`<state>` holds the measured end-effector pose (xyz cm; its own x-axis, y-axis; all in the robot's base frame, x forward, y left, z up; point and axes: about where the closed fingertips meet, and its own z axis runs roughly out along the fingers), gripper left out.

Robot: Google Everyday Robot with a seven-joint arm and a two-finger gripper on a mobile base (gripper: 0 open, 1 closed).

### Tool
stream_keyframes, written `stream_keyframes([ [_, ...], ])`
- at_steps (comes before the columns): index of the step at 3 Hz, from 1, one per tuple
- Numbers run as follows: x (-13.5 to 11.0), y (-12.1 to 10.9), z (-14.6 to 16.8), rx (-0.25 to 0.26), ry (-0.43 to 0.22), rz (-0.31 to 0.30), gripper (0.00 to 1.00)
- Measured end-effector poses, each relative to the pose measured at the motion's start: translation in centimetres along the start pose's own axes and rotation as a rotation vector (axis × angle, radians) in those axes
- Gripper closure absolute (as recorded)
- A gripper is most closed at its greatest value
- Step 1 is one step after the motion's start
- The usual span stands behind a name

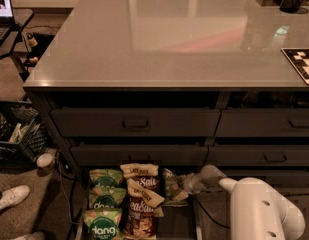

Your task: Pick green jalapeno chip bag from bottom drawer and place on counter

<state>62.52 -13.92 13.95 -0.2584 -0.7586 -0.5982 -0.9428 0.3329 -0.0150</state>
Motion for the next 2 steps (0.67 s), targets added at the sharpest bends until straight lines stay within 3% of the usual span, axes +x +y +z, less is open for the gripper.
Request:
stream_keyframes([
  [2,0.00,0.01,0.01,0.000,0.000,0.000,0.87],
])
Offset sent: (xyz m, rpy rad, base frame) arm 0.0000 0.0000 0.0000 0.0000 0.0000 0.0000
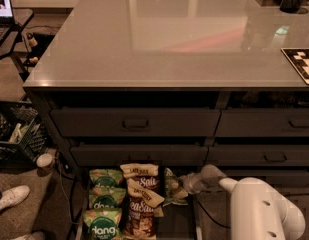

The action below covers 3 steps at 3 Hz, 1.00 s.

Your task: Pick green jalapeno chip bag from bottom drawer and place on counter

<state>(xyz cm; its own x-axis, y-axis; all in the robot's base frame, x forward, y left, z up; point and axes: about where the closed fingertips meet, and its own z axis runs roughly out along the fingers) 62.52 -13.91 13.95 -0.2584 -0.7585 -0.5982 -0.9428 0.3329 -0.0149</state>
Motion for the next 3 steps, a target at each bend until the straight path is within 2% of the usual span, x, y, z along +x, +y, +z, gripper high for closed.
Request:
stream_keyframes([
  [1,0.0,0.0,0.0,0.000,0.000,0.000,1.00],
  [2,-0.2,0.0,-0.3,0.000,0.000,0.000,1.00],
  [3,-1.1,0.6,-1.8,-0.024,-0.023,0.014,1.00],
])
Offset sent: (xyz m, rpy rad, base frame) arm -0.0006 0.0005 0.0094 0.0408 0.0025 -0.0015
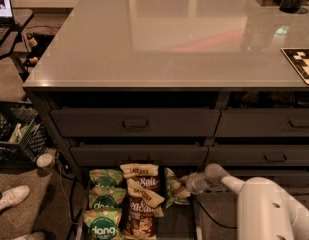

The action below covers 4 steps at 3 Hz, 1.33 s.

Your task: Pick green jalapeno chip bag from bottom drawer and place on counter

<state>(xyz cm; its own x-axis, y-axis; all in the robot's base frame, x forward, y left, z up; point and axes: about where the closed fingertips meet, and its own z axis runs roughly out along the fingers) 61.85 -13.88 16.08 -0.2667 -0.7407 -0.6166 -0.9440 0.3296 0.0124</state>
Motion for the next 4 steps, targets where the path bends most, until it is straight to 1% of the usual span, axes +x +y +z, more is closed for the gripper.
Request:
stream_keyframes([
  [1,-0.1,0.8,-3.4,0.011,0.024,0.058,1.00],
  [2,0.1,1.3,-4.5,0.019,0.039,0.085,1.00],
  [3,0.7,2.0,-7.2,0.056,0.066,0.128,1.00],
  [4,0.7,3.5,-10.0,0.090,0.099,0.165,1.00],
])
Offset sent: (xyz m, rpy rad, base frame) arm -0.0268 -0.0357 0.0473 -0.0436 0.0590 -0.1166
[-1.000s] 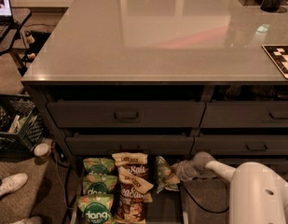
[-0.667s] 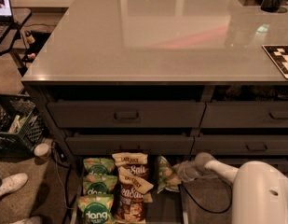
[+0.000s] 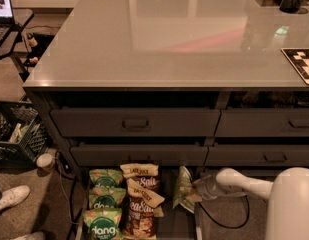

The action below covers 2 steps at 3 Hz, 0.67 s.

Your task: Pick green jalapeno chip bag from bottom drawer and place on counter

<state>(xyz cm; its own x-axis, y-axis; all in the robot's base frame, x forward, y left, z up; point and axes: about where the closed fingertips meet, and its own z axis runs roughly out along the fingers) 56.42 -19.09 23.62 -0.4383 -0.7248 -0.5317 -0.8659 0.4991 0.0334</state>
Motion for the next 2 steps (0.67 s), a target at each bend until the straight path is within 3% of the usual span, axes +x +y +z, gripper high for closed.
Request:
stream_keyframes([
  [1,0.09,2.50,-4.36,0.028,0.053,0.044,1.00],
  [2,0.05,2.71,-4.46,0.025,0.054,0.043,1.00],
])
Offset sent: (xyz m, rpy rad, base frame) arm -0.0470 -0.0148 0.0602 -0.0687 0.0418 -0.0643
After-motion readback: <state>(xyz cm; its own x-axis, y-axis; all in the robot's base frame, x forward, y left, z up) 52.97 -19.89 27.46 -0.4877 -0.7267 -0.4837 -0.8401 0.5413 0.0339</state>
